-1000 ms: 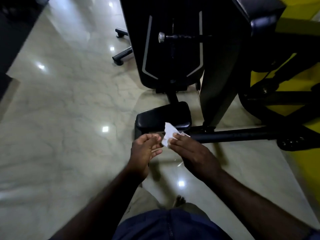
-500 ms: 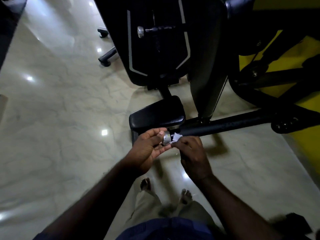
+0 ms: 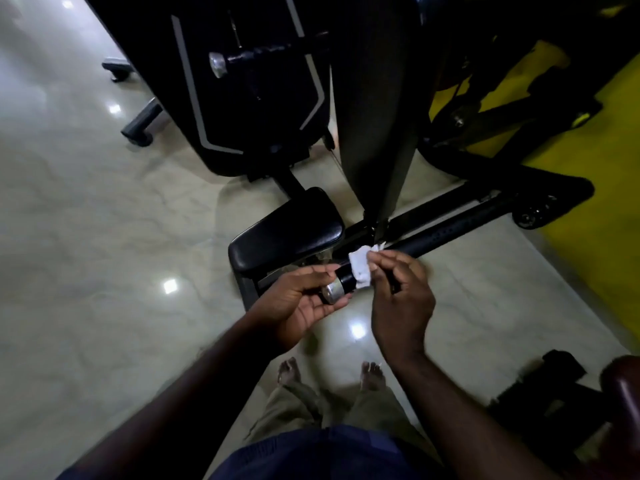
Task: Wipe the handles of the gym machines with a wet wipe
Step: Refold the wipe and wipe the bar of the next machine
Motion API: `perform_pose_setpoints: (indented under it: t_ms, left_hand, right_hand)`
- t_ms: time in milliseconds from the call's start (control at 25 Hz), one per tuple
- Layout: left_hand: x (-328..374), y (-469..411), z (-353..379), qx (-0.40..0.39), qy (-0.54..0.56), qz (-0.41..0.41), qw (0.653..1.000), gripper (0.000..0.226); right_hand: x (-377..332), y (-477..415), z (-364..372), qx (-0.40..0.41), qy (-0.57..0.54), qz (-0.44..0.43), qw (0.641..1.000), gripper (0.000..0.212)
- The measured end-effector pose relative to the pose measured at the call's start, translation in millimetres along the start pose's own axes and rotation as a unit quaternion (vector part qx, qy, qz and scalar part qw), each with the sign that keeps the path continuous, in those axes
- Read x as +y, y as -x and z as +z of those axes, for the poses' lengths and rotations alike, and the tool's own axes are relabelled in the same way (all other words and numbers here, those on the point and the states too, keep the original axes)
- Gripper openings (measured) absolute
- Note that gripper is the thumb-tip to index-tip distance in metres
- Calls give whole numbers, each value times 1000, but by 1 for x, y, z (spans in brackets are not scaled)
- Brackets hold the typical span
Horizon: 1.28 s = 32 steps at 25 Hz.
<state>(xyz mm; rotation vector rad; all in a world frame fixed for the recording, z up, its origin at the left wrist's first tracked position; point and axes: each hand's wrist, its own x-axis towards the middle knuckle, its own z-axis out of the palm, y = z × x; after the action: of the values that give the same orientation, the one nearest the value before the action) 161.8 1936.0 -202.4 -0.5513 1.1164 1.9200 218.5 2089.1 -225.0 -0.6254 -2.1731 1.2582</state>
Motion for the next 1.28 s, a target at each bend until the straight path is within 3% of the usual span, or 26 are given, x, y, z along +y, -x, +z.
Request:
perform_pose_setpoints:
  t_ms: [200,280,360,480,560,640,720,760,840,920,1000,1080,1160,1200,1280]
  left_hand:
    - [13,-11,-13,-89,-84,-12,992,44]
    - [20,-12,-15,-78,-187,35,979,35]
    - [29,-8,-16,-51,-311,124,941,25]
    - [41,1,-20,-53,-424,204,881,19]
    - [49,1,-19,-58,-472,218,852,19]
    - [52,-5,-18,-77,-503,221,832,20]
    - [51,-8,-17,-89,-511,212,828,23]
    - [51,-9,-16,-91,-505,204,834,24]
    - [50,-10,-17,-93,-501,210,834,26]
    - [51,-8,-15,-96,-523,227,816,24]
    - [52,-6,-8,-80,-555,252,789,17]
    - [52,-7,4,-63,-587,287,754,6]
    - [50,-10,19,-25,-617,305,725,14]
    - [49,-12,25,-6,-629,300,718,15]
    - [47,-19,37,27,-642,287,711,15]
  right_hand:
    - [5,18,-13,-129,166,-172,962,31]
    - [4,14,-14,-100,207,-162,960,41]
    - [-9,23,-1,-86,184,-130,970,48]
    - [-15,30,2,-191,192,-215,938,48]
    - [8,-10,-13,-215,217,-250,919,26]
    - [29,-63,-32,-132,269,-192,935,17]
    - [32,-84,-33,-29,294,-108,949,29]
    - [20,-72,-21,-16,280,-66,958,28]
    - [-9,-19,6,-75,223,-103,966,30]
    - [-16,18,7,-172,217,-206,939,42]
    - [8,-24,-19,-168,259,-239,920,48]
    - [50,-95,-51,-95,288,-181,936,45]
    - [69,-134,-65,-29,255,-74,964,33]
    - [61,-123,-55,-41,237,-33,970,26]
    - [29,-64,-26,-115,186,-65,974,31]
